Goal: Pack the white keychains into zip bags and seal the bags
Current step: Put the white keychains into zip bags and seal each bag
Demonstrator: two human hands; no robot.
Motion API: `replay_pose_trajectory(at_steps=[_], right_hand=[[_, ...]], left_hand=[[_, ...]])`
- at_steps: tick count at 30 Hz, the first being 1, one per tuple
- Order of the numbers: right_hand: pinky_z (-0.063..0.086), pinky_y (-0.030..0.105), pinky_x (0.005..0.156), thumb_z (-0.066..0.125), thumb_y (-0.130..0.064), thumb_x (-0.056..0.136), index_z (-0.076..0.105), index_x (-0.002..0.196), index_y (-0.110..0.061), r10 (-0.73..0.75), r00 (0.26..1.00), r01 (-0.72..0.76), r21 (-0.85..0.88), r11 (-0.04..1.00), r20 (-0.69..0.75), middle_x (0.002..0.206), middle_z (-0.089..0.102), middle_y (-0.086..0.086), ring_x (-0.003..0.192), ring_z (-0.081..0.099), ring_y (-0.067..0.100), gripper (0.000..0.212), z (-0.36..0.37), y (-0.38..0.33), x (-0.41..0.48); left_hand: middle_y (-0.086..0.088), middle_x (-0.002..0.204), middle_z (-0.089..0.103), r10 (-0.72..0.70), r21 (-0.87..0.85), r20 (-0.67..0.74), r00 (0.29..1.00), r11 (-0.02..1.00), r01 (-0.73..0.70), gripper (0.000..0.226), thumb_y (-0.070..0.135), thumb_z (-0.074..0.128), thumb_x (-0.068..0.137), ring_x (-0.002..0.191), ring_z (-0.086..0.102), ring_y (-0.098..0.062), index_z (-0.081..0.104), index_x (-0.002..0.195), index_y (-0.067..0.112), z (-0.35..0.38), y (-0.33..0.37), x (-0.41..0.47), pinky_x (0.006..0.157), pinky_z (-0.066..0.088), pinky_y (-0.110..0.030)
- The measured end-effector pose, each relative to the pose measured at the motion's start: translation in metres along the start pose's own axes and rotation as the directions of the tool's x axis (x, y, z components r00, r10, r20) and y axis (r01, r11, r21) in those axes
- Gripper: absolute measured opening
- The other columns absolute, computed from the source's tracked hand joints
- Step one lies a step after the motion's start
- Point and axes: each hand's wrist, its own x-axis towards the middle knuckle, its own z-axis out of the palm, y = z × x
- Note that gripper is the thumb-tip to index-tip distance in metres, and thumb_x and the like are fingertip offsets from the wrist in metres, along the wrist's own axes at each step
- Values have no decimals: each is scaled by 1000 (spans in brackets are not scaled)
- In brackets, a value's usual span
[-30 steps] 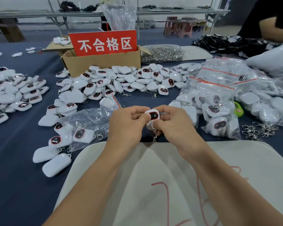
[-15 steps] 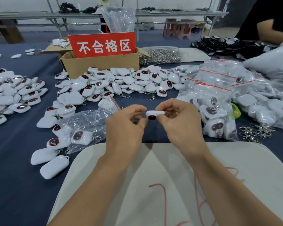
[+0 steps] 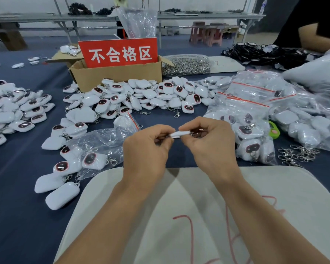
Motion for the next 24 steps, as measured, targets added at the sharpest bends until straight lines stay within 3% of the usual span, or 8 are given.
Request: replay_pose_trajectory(at_steps=[3, 6, 10, 12, 15, 24], right_hand=[[48, 24, 54, 85, -10, 78, 80, 79, -22, 167, 983, -181, 232, 956, 79, 75, 77, 2, 62, 61, 13, 13, -2, -3, 3], [45, 22, 51, 74, -8, 89, 81, 87, -15, 292, 927, -363, 359, 860, 236, 77, 75, 8, 56, 54, 14, 10, -3, -3, 6], [47, 25, 58, 64, -20, 98, 81, 80, -13, 334, 920, -384, 311, 869, 203, 73, 68, 6, 61, 55, 14, 26, -1, -1, 9], [48, 26, 67, 67, -25, 96, 82, 80, -16, 313, 935, -349, 279, 895, 164, 75, 68, 5, 67, 57, 12, 23, -1, -1, 9], [49, 22, 64, 74, -11, 88, 82, 82, -14, 256, 944, -310, 297, 903, 206, 71, 71, 4, 65, 58, 10, 10, -3, -1, 8], [47, 17, 56, 74, -2, 85, 81, 82, -10, 212, 961, -256, 289, 922, 176, 68, 73, 7, 58, 57, 9, 11, -3, -1, 7]], left_hand=[[29, 104, 73, 57, 3, 37, 998, 998, -57, 53, -2, 78, 79, 98, 66, 10, 77, 112, 39, -3, 1, 0, 89, 46, -7], [25, 122, 69, 116, -17, 85, 990, 993, -115, 57, -3, 79, 77, 118, 59, 11, 77, 115, 39, -4, 2, 1, 101, 39, -6], [35, 97, 71, 75, -43, 110, 991, 997, -71, 39, 18, 79, 84, 93, 65, 8, 73, 103, 51, -3, 4, 0, 81, 42, -5], [21, 80, 70, 65, -6, 117, 991, 998, -64, 26, 27, 72, 86, 73, 61, -2, 71, 102, 47, -3, 2, 0, 66, 44, -13], [6, 65, 56, 57, 39, 133, 990, 997, -63, 4, 27, 69, 90, 59, 45, -8, 73, 91, 29, -2, -2, 2, 53, 35, -18], [7, 56, 35, 85, 29, 189, 978, 995, -92, 24, 28, 67, 98, 54, 32, -10, 69, 78, 14, -5, -3, 4, 50, 23, -21]])
